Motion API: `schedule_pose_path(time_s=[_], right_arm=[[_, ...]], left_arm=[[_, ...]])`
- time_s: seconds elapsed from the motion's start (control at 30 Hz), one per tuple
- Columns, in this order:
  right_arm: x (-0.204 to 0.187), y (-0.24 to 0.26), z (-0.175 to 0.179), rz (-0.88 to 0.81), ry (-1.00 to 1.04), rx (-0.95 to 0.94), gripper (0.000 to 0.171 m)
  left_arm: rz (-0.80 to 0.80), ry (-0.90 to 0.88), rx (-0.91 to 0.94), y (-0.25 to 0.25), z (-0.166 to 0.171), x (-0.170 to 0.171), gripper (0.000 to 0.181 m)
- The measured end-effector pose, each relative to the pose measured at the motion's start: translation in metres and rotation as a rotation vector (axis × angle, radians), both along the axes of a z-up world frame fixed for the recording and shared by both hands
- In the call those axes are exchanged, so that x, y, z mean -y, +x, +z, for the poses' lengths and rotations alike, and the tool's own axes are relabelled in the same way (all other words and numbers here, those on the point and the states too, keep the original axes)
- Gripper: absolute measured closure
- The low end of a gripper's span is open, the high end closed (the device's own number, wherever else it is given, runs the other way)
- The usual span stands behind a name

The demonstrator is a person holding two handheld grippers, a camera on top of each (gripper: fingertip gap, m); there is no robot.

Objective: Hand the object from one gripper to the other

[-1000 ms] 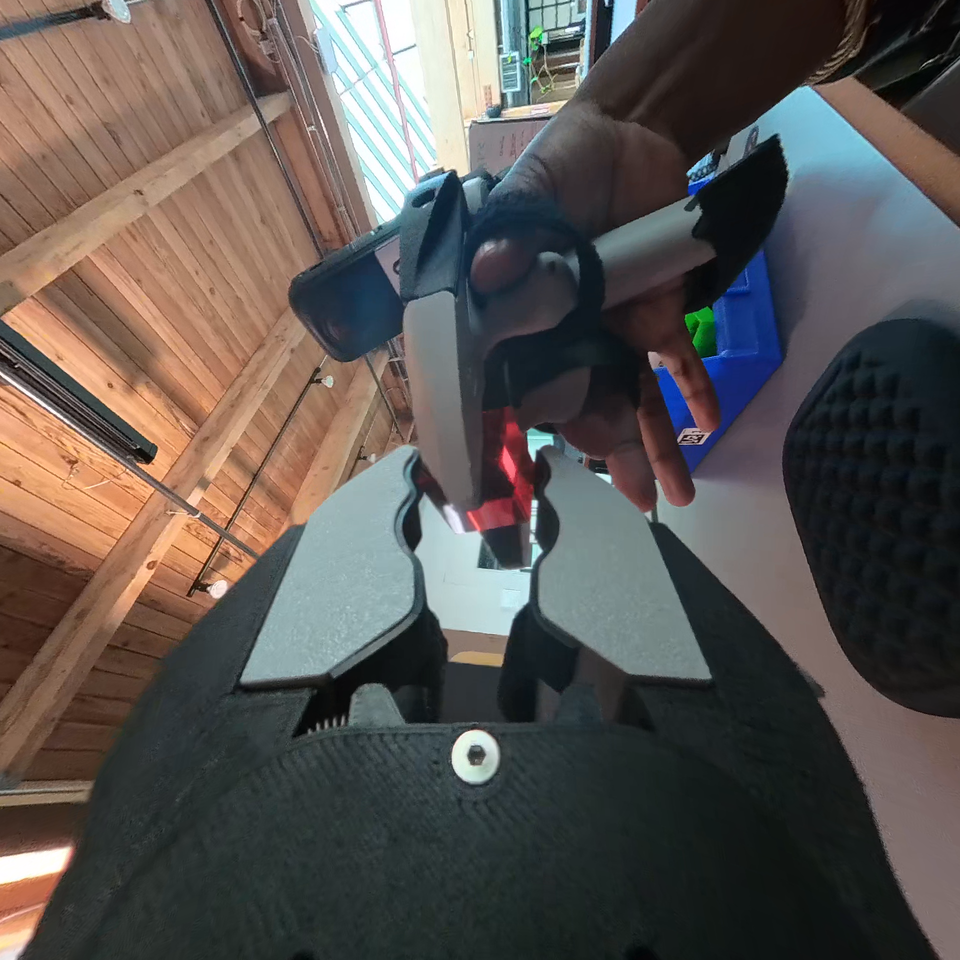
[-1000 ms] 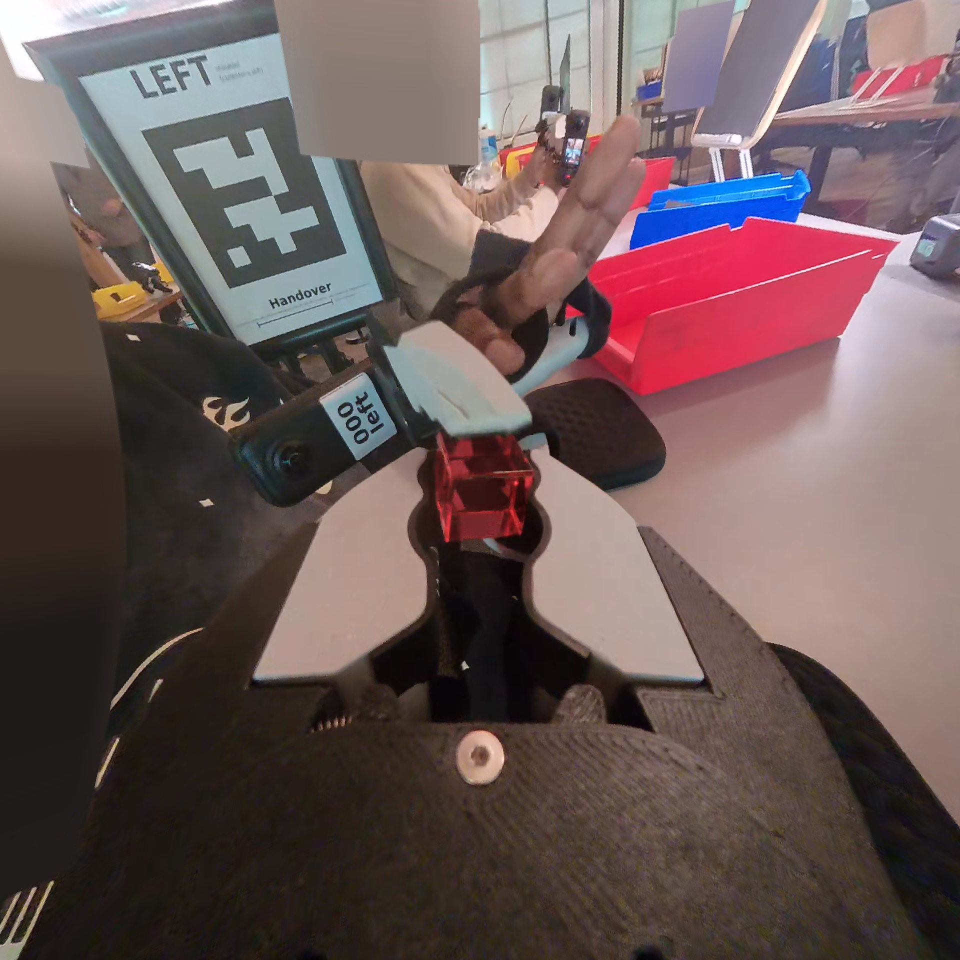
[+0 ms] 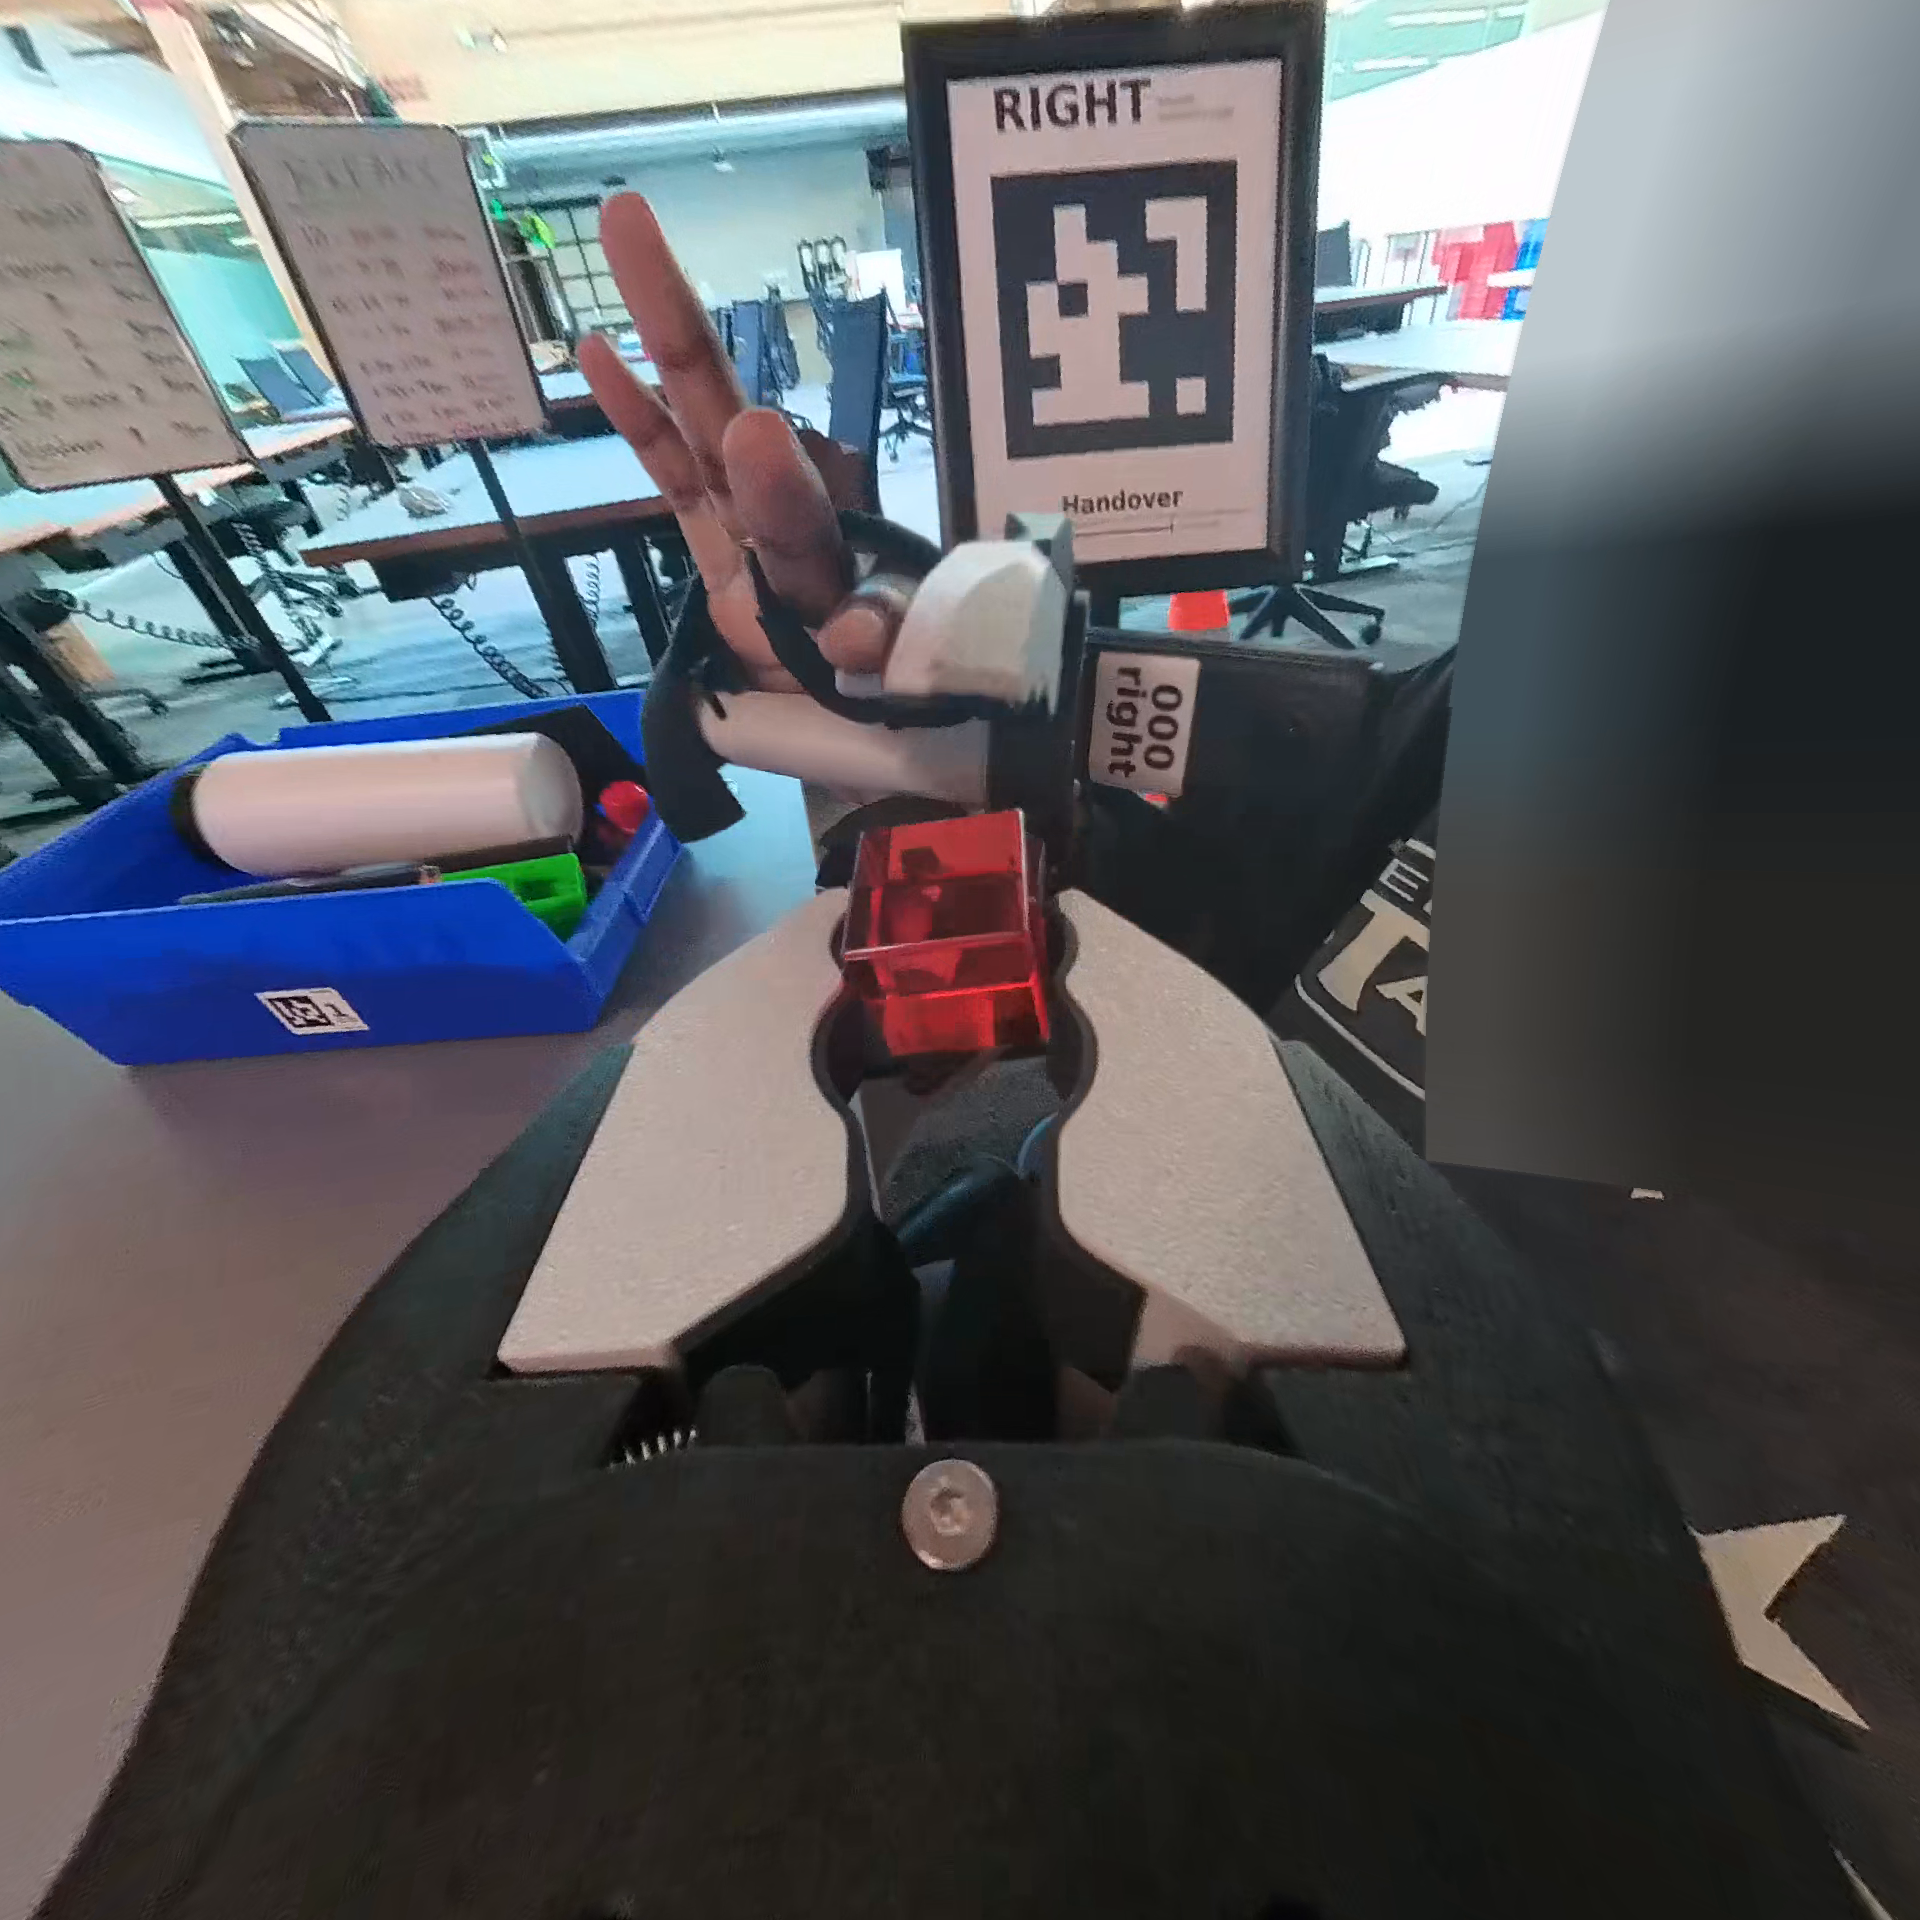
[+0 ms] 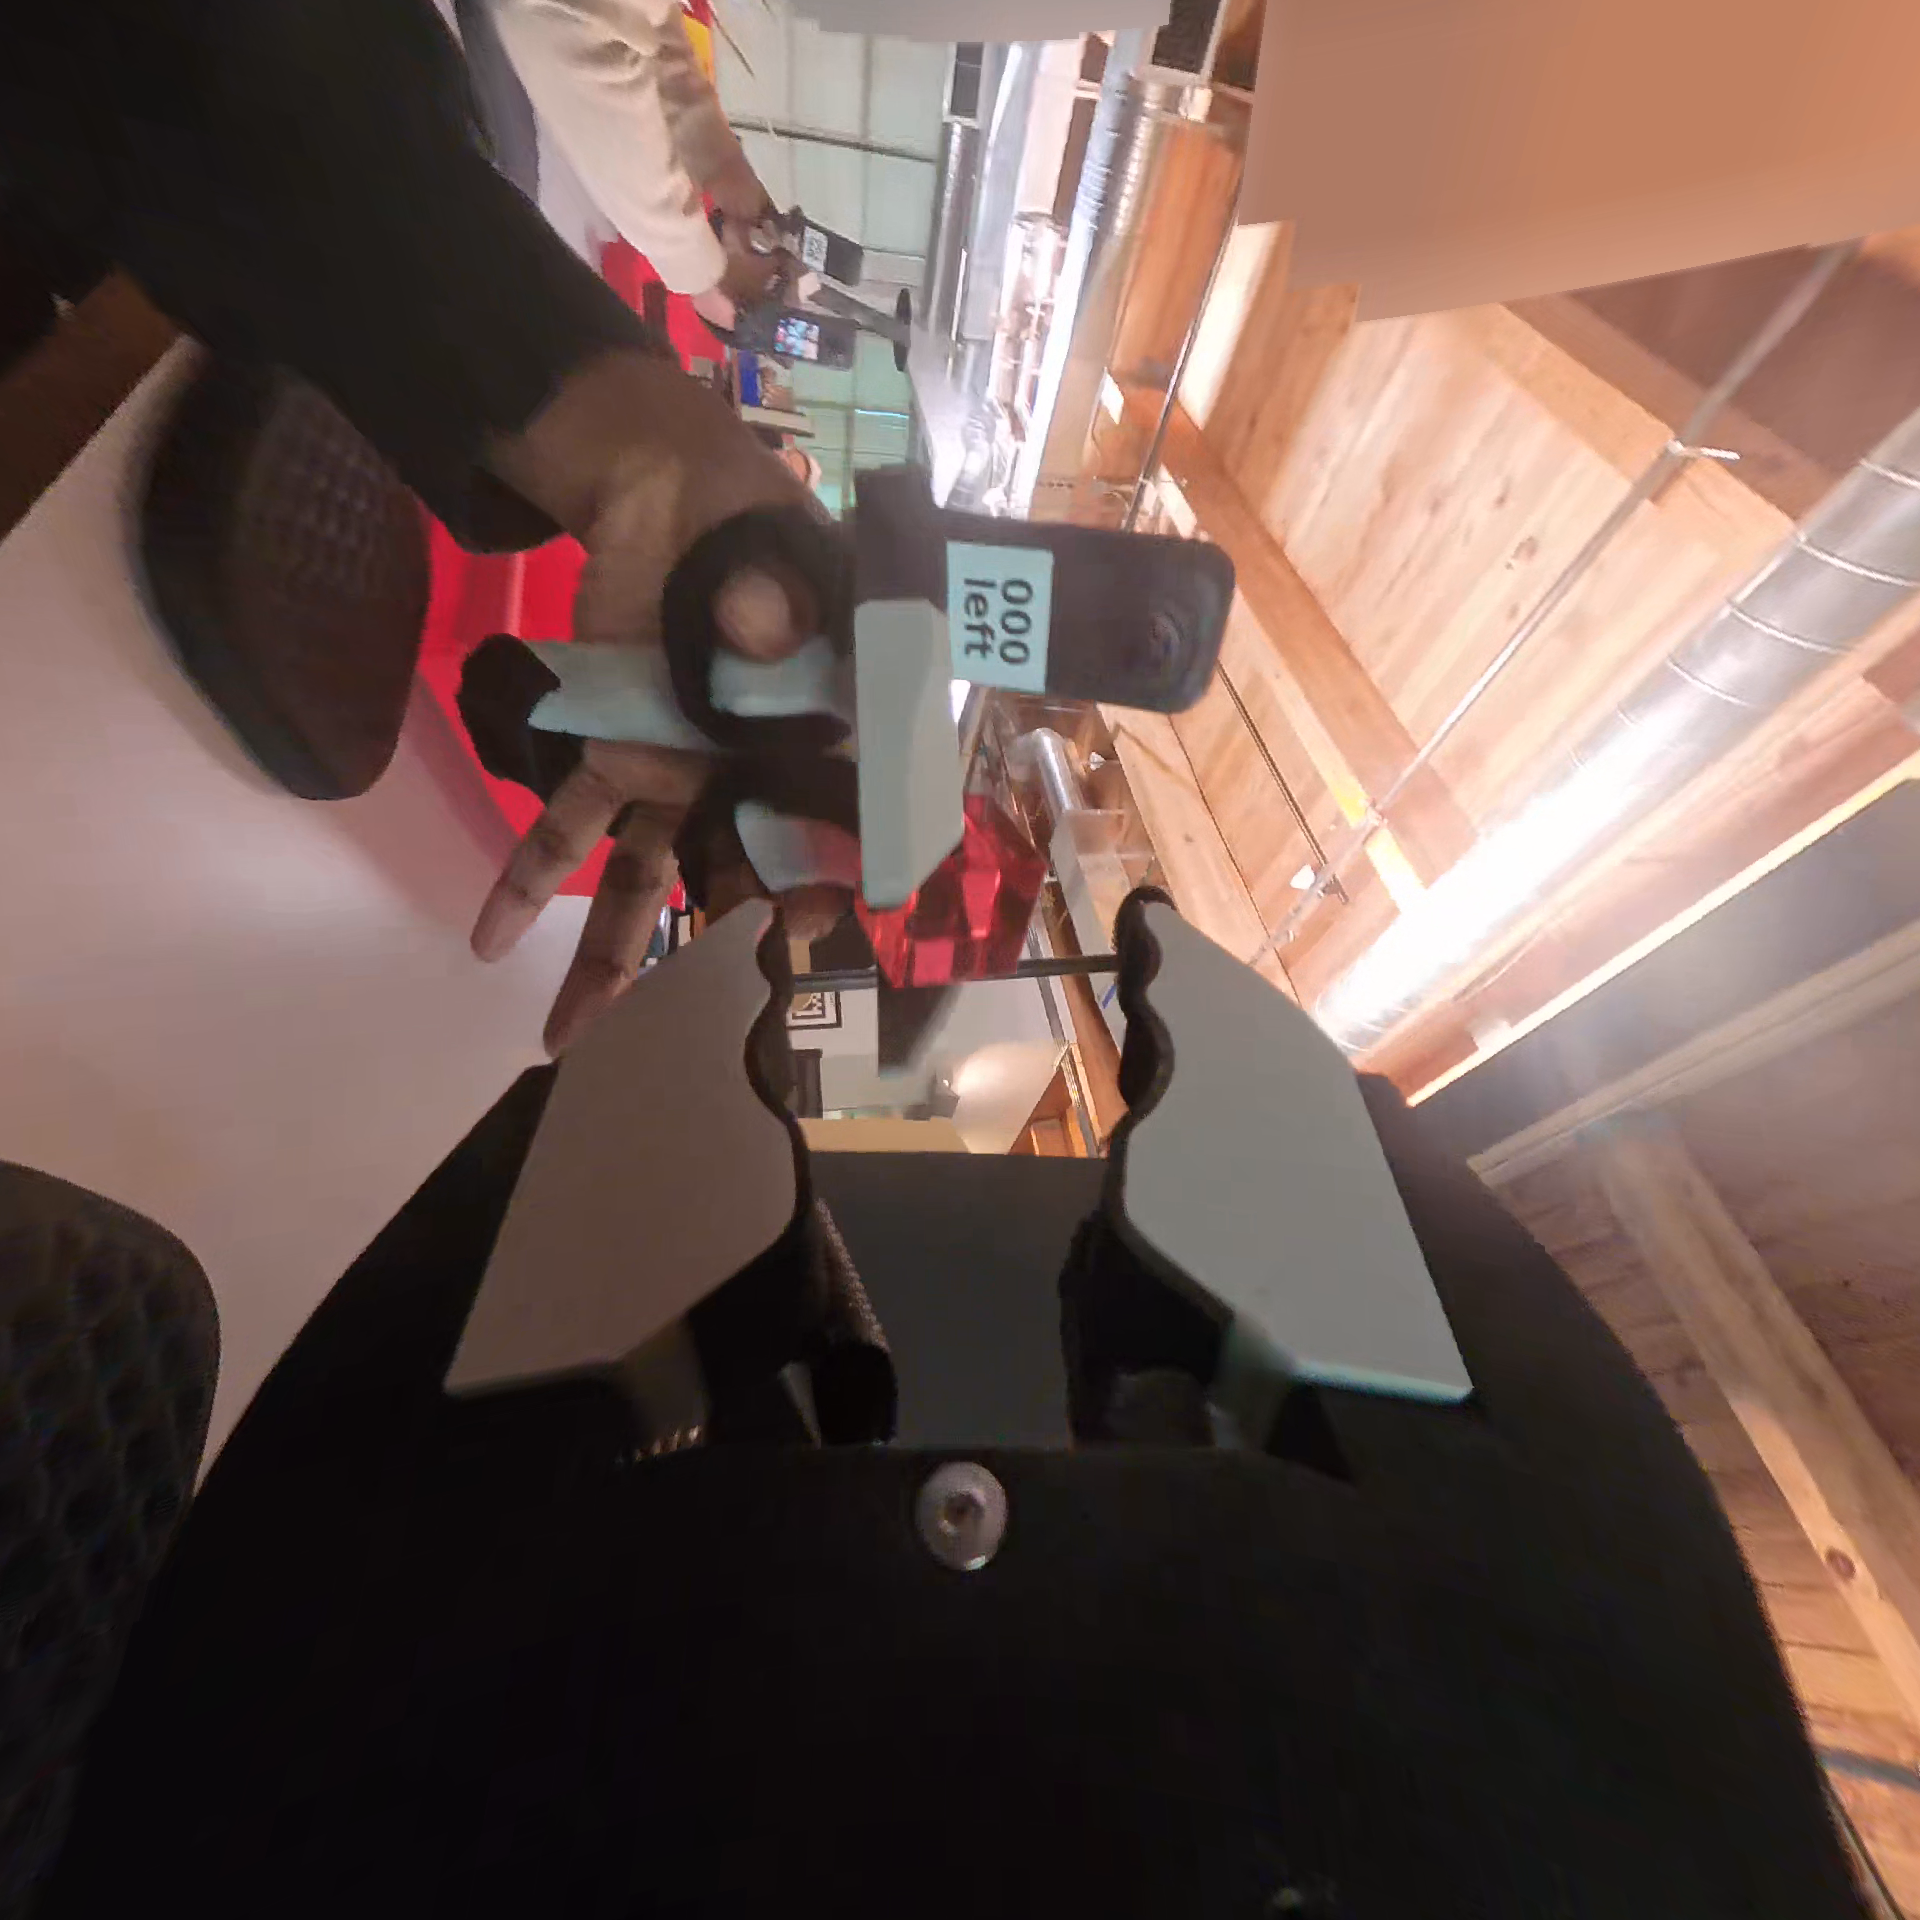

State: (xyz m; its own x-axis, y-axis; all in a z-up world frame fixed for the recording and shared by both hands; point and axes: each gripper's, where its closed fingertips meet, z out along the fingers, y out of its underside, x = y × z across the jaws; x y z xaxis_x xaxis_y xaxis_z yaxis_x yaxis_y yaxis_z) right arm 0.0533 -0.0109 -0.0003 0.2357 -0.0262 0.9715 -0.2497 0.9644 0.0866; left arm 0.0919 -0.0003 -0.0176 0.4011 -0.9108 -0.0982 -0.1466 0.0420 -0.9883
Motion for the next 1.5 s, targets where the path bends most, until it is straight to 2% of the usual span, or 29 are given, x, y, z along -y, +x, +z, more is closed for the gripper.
schedule_pose_path(time_s=[0.07,0.1,0.17,0.23,0.3,0.4,0.5,0.6,0.7,0.77,0.83,1.03,1.13,1.23,1.3,1.37,1.5], right_arm=[[0.004,-0.004,-0.004,-0.009,0.024,0.006,0.121],[0.005,-0.005,-0.005,-0.013,0.034,0.002,0.131],[0.005,-0.005,-0.003,-0.023,0.034,-0.009,0.135],[0.002,-0.005,-0.002,-0.032,0.003,0.010,0.137],[0.000,-0.004,0.002,-0.018,-0.069,0.028,0.137],[-0.010,-0.002,0.016,0.021,-0.297,0.055,0.137],[-0.022,0.000,0.027,0.099,-0.619,0.153,0.137],[-0.025,0.001,0.026,0.231,-1.014,0.385,0.137],[-0.019,0.003,0.020,0.368,-1.412,0.676,0.137],[-0.015,0.005,0.016,0.436,-1.541,0.821,0.137],[-0.014,0.005,0.009,0.430,-1.581,0.895,0.137],[-0.012,0.000,-0.010,0.308,-1.533,0.951,0.137],[-0.012,0.000,-0.012,0.282,-1.524,0.945,0.136],[-0.012,0.001,-0.005,0.323,-1.491,0.890,0.136],[-0.013,0.003,0.005,0.371,-1.419,0.796,0.125],[-0.019,0.006,0.019,0.386,-1.273,0.607,0.114],[-0.023,0.020,0.036,0.266,-0.739,0.214,0.101]], left_arm=[[-0.027,-0.017,-0.009,0.005,-0.004,0.003,0.150],[-0.035,-0.021,-0.013,0.006,-0.005,0.003,0.150],[-0.030,0.006,-0.002,0.005,-0.002,0.003,0.152],[-0.014,0.069,0.069,0.002,0.011,0.001,0.140],[0.005,0.166,0.155,-0.003,0.030,0.003,0.127],[0.108,0.468,0.157,-0.015,0.053,0.007,0.109],[0.250,0.807,-0.082,-0.024,0.053,0.006,0.100],[0.461,1.126,-0.422,-0.036,0.050,-0.007,0.100],[0.577,1.344,-0.728,-0.037,0.042,-0.019,0.103],[0.600,1.410,-0.835,-0.032,0.036,-0.026,0.110],[0.598,1.417,-0.854,-0.026,0.032,-0.030,0.117],[0.524,1.384,-0.846,-0.016,0.019,-0.031,0.143],[0.521,1.355,-0.849,-0.018,0.018,-0.032,0.145],[0.539,1.296,-0.743,-0.018,0.025,-0.031,0.146],[0.559,1.218,-0.612,-0.023,0.035,-0.029,0.146],[0.557,1.095,-0.436,-0.030,0.047,-0.026,0.146],[0.430,0.743,-0.141,-0.035,0.052,-0.020,0.147]])
